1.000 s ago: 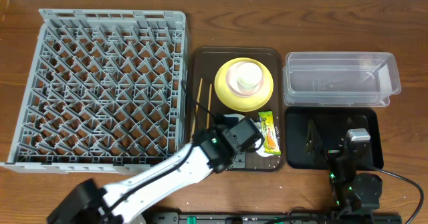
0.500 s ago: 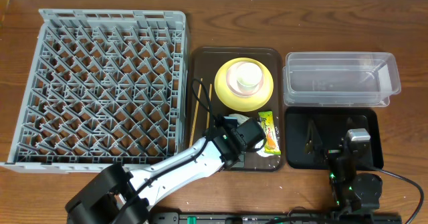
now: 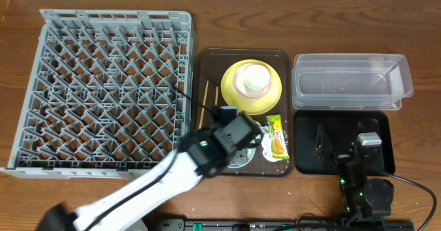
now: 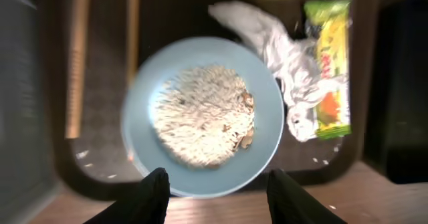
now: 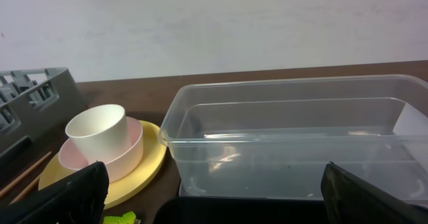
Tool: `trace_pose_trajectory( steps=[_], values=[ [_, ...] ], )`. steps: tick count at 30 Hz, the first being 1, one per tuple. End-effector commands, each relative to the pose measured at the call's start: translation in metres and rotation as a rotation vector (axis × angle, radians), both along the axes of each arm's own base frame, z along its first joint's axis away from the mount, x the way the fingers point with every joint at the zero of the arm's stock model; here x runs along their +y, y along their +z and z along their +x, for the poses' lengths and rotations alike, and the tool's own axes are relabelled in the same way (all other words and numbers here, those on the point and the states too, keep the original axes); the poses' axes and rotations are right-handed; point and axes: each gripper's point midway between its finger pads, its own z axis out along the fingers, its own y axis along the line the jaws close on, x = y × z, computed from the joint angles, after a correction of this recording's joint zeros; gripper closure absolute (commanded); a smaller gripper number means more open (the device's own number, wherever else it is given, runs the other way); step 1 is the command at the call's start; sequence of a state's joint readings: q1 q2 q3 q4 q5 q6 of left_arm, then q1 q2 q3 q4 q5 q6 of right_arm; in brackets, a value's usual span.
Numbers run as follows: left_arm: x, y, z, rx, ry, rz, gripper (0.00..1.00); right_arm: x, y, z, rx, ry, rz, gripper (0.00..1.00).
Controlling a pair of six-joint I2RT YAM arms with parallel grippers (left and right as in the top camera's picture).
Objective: Sort waste into correct bins and load items into the dishwasher
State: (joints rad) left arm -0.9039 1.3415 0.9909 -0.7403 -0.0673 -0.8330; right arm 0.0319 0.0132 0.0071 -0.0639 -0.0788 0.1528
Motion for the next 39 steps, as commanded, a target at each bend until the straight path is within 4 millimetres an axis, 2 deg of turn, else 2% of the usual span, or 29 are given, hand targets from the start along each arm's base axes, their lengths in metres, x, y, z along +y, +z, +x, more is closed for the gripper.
trace_pose_trajectory(
  steps=[1,4,7,8,11,12,13,21,28,34,39],
  values=[
    [0.024,0.032,0.013,-0.103,0.055,0.003,0.50,-0.001,-0.002,0.000,0.007,-0.002,0.011,0.01],
    [0.054,0.041,0.019,-0.143,0.124,0.063,0.50,-0.001,-0.002,0.000,0.007,-0.002,0.011,0.01],
    [0.074,0.041,0.023,-0.153,0.123,0.128,0.50,-0.001,-0.002,0.000,0.008,-0.002,0.011,0.01],
    [0.078,0.039,0.025,-0.148,0.114,0.147,0.55,-0.001,-0.002,0.000,0.007,-0.002,0.011,0.01],
    [0.086,0.029,0.029,-0.123,0.124,0.181,0.81,-0.001,-0.002,0.000,0.007,-0.002,0.011,0.01],
    [0.086,0.024,0.029,-0.113,0.128,0.189,0.88,-0.001,-0.002,0.000,0.007,-0.002,0.011,0.01],
    [0.086,0.019,0.029,-0.098,0.127,0.201,0.90,-0.001,-0.002,0.000,0.007,-0.002,0.011,0.01],
    [0.088,-0.030,0.024,0.040,0.103,0.329,0.92,-0.001,-0.002,0.000,0.007,-0.002,0.011,0.01],
    [0.063,-0.068,0.016,0.186,0.058,0.275,0.92,-0.001,-0.002,0.000,0.008,-0.002,0.011,0.01],
    [0.050,-0.085,0.016,0.228,0.001,0.254,0.92,-0.001,-0.002,0.000,0.007,-0.002,0.011,0.01],
    [0.046,-0.086,0.018,0.221,-0.002,0.236,0.92,-0.001,-0.002,0.000,0.008,-0.002,0.011,0.01]
  ],
)
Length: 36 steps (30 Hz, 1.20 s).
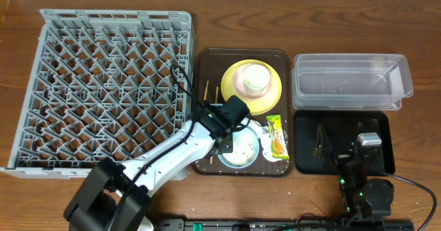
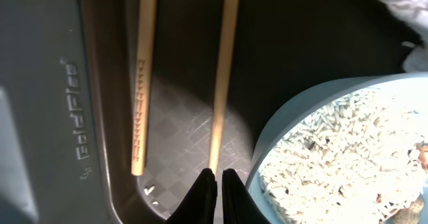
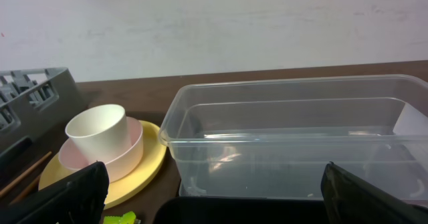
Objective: Sort waste into correct bins and load items into the dishwasher
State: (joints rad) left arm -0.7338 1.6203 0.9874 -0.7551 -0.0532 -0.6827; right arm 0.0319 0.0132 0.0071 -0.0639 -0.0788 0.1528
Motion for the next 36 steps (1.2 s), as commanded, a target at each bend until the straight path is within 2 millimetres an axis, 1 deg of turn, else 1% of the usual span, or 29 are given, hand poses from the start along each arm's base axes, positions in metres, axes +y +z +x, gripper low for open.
trace_pose_trajectory(
  steps=[1,4,5,6,9,10,13,14,18,21,22,23,25,27,32,34,36],
  values=[
    [-0.005,-0.006,-0.005,0.031,-0.037,-0.033,0.92,-0.001,-0.002,0.000,0.008,-0.002,0.011,0.01],
    [-0.030,-0.004,-0.009,0.060,-0.165,-0.149,0.92,-0.001,-0.002,0.000,0.008,-0.002,0.011,0.01],
    [-0.035,-0.003,-0.009,0.060,-0.186,-0.169,0.92,-0.001,-0.002,0.000,0.007,-0.002,0.011,0.01],
    [-0.035,-0.003,-0.007,0.054,-0.187,-0.167,0.91,-0.001,-0.002,0.000,0.007,-0.002,0.011,0.01],
    [-0.022,-0.003,0.005,-0.008,-0.171,-0.089,0.83,-0.001,-0.002,0.000,0.007,-0.002,0.011,0.01],
    [-0.015,-0.003,0.010,-0.038,-0.164,-0.050,0.78,-0.001,-0.002,0.000,0.008,-0.002,0.011,0.01],
    [-0.002,0.000,0.026,-0.120,-0.146,0.038,0.57,-0.001,-0.002,0.000,0.007,-0.002,0.011,0.01],
    [-0.001,0.001,0.028,-0.129,-0.144,0.044,0.55,-0.001,-0.002,0.000,0.008,-0.002,0.011,0.01],
    [-0.003,0.002,0.030,-0.141,-0.149,0.038,0.57,-0.001,-0.002,0.000,0.008,-0.002,0.011,0.01],
    [-0.012,0.003,0.040,-0.181,-0.210,0.022,0.57,-0.001,-0.002,0.000,0.008,-0.002,0.011,0.01],
    [-0.015,0.004,0.043,-0.197,-0.227,0.016,0.59,-0.001,-0.002,0.000,0.008,-0.002,0.011,0.01],
    [-0.017,0.004,0.046,-0.207,-0.239,0.011,0.64,-0.001,-0.002,0.000,0.007,-0.002,0.011,0.01],
    [-0.019,0.004,0.052,-0.224,-0.246,0.005,0.71,-0.001,-0.002,0.000,0.007,-0.002,0.011,0.01],
    [-0.016,0.002,0.056,-0.225,-0.231,0.005,0.73,-0.001,-0.002,0.000,0.008,-0.002,0.011,0.01],
    [-0.001,-0.002,0.066,-0.214,-0.177,0.008,0.74,-0.001,-0.002,0.000,0.008,-0.002,0.011,0.01],
    [0.000,-0.004,0.068,-0.204,-0.171,-0.012,0.76,-0.001,-0.002,0.000,0.007,-0.002,0.011,0.01],
    [-0.004,-0.006,0.068,-0.189,-0.203,-0.041,0.78,-0.001,-0.002,0.000,0.008,-0.002,0.011,0.01]
  ],
)
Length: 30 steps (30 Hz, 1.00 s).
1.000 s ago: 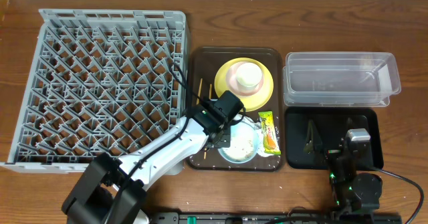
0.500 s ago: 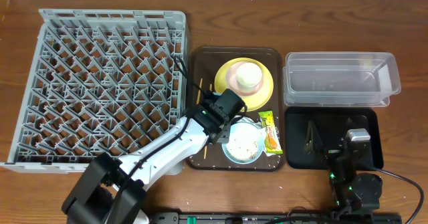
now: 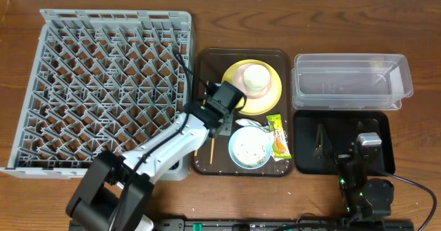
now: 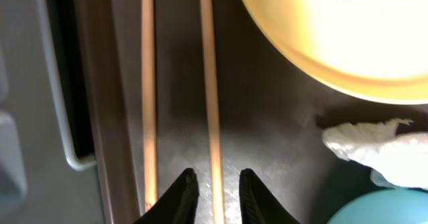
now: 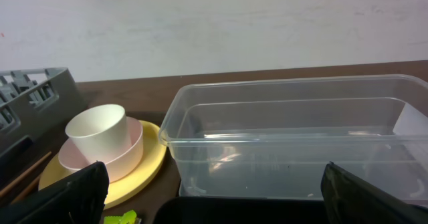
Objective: Sort waste into correct bins and load items into the dishwasher
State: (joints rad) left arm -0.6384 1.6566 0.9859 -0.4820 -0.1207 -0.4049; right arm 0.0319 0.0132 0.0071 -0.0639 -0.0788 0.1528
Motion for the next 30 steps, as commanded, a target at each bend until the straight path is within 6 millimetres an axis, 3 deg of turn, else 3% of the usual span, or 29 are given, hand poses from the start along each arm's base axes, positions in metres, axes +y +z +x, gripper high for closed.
trace_pose_trajectory(
  steps=[1,6,14,17,20,24,30],
  values=[
    [-0.002,-0.012,-0.005,0.050,-0.062,-0.013,0.78,-0.001,-0.002,0.000,0.007,-0.002,0.011,0.01],
    [0.000,-0.027,-0.008,0.085,-0.061,0.009,0.78,-0.001,-0.002,0.000,0.007,-0.002,0.011,0.01],
    [0.004,-0.069,-0.012,0.160,-0.057,0.059,0.78,-0.001,-0.002,0.000,0.007,-0.002,0.011,0.01],
    [0.006,-0.078,-0.015,0.185,-0.057,0.075,0.92,-0.001,-0.002,0.000,0.008,-0.002,0.011,0.01],
    [0.005,-0.074,-0.013,0.173,-0.057,0.067,0.92,-0.001,-0.002,0.000,0.008,-0.002,0.011,0.01],
    [0.000,-0.046,0.000,0.097,-0.052,0.031,0.92,-0.001,-0.002,0.000,0.008,-0.002,0.011,0.01],
    [0.007,0.060,0.025,-0.153,-0.001,-0.090,0.92,-0.001,-0.002,0.000,0.008,-0.002,0.011,0.01]
  ],
)
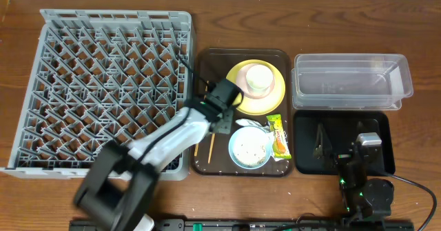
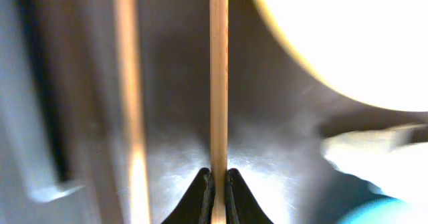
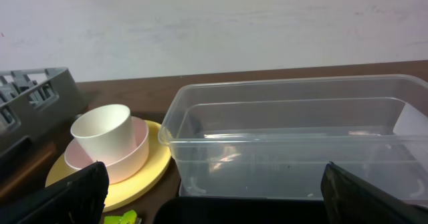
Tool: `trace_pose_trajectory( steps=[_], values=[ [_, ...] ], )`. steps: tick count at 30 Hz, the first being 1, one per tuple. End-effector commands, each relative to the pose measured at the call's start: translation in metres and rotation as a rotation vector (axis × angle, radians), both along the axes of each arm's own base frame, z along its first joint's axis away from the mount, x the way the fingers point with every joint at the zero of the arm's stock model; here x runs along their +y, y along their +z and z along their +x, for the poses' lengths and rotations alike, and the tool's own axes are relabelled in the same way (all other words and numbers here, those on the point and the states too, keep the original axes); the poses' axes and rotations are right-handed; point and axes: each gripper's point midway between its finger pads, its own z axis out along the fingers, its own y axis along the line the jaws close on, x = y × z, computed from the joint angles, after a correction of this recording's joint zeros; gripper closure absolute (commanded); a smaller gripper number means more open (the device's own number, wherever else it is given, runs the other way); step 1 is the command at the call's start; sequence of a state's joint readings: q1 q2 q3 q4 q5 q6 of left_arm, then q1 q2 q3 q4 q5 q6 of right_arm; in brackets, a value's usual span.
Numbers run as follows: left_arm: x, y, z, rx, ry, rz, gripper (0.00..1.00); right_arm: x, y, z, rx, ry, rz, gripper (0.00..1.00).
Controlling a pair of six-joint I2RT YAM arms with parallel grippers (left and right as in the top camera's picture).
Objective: Sort waste into correct bins and load items into the dishwasher
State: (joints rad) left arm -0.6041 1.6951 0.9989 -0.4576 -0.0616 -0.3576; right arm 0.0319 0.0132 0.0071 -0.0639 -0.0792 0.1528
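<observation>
My left gripper [image 2: 217, 178] is shut on the right one of two wooden chopsticks [image 2: 219, 77], low over the brown tray [image 1: 207, 65]. The other chopstick [image 2: 127, 83] lies blurred to its left. In the overhead view the left gripper [image 1: 220, 112] sits between the grey dish rack [image 1: 103, 86] and the yellow plate [image 1: 256, 87], which carries a pink bowl and a white cup [image 3: 100, 132]. A blue plate of rice [image 1: 249, 147], a crumpled tissue [image 1: 248, 124] and a green wrapper [image 1: 277, 136] lie on the tray. My right gripper [image 3: 214, 197] stands open over the black bin [image 1: 344, 162].
A clear plastic bin [image 1: 351, 81] stands at the back right, behind the black bin. The rack's wall runs close along the tray's left rim. Bare wooden table [image 1: 227, 3] surrounds everything.
My left gripper was open astride the right chopstick and is now shut on it. The yellow plate with bowl and cup sits slightly farther right. The right arm is unchanged.
My left gripper was open over the blue plate of rice. Then its jaws were close together at the near end of the right chopstick. Then it was open farther up the chopsticks, beside the yellow plate. Now it grips the right chopstick.
</observation>
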Motion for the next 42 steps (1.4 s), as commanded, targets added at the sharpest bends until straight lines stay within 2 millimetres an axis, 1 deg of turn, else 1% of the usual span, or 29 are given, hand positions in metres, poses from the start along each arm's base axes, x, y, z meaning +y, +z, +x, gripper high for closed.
trace_pose_trajectory(
  steps=[1,3,5,7,8,10,11,14,17,20,21,22,23,24,25,27,29,32,33,34,35,36,37,39,41,42],
  values=[
    [0.013,0.082,0.020,-0.214,0.041,-0.081,0.92,-0.001,-0.002,0.000,0.008,-0.002,0.011,0.01],
    [0.023,0.114,0.020,-0.284,0.063,-0.121,0.92,-0.001,-0.002,0.000,0.007,-0.002,0.011,0.01],
    [0.035,0.135,0.018,-0.333,0.067,-0.132,0.92,-0.001,-0.002,0.000,0.008,-0.002,0.011,0.01],
    [0.050,0.147,0.016,-0.365,0.065,-0.108,0.92,-0.001,-0.002,0.000,0.007,-0.002,0.011,0.01],
    [0.058,0.149,0.015,-0.369,0.060,-0.087,0.92,-0.001,-0.002,0.000,0.008,-0.002,0.011,0.01],
    [0.071,0.146,0.015,-0.357,0.044,-0.038,0.92,-0.001,-0.002,0.000,0.008,-0.002,0.011,0.01],
    [0.078,0.141,0.015,-0.342,0.033,-0.010,0.92,-0.001,-0.002,0.000,0.007,-0.002,0.011,0.01],
    [0.093,0.124,0.019,-0.297,0.010,0.054,0.92,-0.001,-0.002,0.000,0.008,-0.002,0.011,0.01],
    [0.107,0.104,0.025,-0.239,0.036,0.088,0.92,-0.001,-0.002,0.000,0.008,-0.002,0.011,0.01],
    [0.116,0.085,0.028,-0.183,0.059,0.110,0.92,-0.001,-0.002,0.000,0.008,-0.002,0.011,0.01],
    [0.118,0.080,0.029,-0.170,0.065,0.115,0.90,-0.001,-0.002,0.000,0.008,-0.002,0.011,0.01],
    [0.120,0.076,0.030,-0.158,0.070,0.119,0.83,-0.001,-0.002,0.000,0.008,-0.002,0.011,0.01],
    [0.121,0.073,0.031,-0.149,0.075,0.122,0.68,-0.001,-0.002,0.000,0.008,-0.002,0.011,0.01],
    [0.121,0.071,0.031,-0.146,0.077,0.122,0.58,-0.001,-0.002,0.000,0.007,-0.002,0.011,0.01],
    [0.122,0.071,0.032,-0.147,0.077,0.122,0.56,-0.001,-0.002,0.000,0.008,-0.002,0.011,0.01],
    [0.121,0.074,0.034,-0.161,0.078,0.117,0.55,-0.001,-0.002,0.000,0.008,-0.002,0.011,0.01],
    [0.120,0.086,0.037,-0.190,0.096,0.099,0.55,-0.001,-0.002,0.000,0.007,-0.002,0.011,0.01],
    [0.114,0.113,0.037,-0.242,0.117,0.034,0.57,-0.001,-0.002,0.000,0.008,-0.002,0.011,0.01],
    [0.103,0.132,0.032,-0.271,0.103,-0.043,0.59,-0.001,-0.002,0.000,0.008,-0.002,0.011,0.01],
    [0.095,0.140,0.027,-0.283,0.084,-0.091,0.63,-0.001,-0.002,0.000,0.008,-0.002,0.011,0.01],
    [0.080,0.154,0.018,-0.291,0.047,-0.173,0.70,-0.001,-0.002,0.000,0.008,-0.002,0.011,0.01],
    [0.075,0.157,0.014,-0.290,0.036,-0.191,0.72,-0.001,-0.002,0.000,0.008,-0.002,0.011,0.01],
    [0.072,0.158,0.008,-0.282,0.033,-0.206,0.75,-0.001,-0.002,0.000,0.008,-0.002,0.011,0.01],
    [0.066,0.155,-0.001,-0.256,0.017,-0.206,0.80,-0.001,-0.002,0.000,0.007,-0.002,0.011,0.01],
    [0.059,0.147,-0.009,-0.225,-0.008,-0.197,0.81,-0.001,-0.002,0.000,0.008,-0.002,0.011,0.01],
    [0.055,0.142,-0.012,-0.208,-0.022,-0.192,0.85,-0.001,-0.002,0.000,0.008,-0.002,0.011,0.01]
  ],
)
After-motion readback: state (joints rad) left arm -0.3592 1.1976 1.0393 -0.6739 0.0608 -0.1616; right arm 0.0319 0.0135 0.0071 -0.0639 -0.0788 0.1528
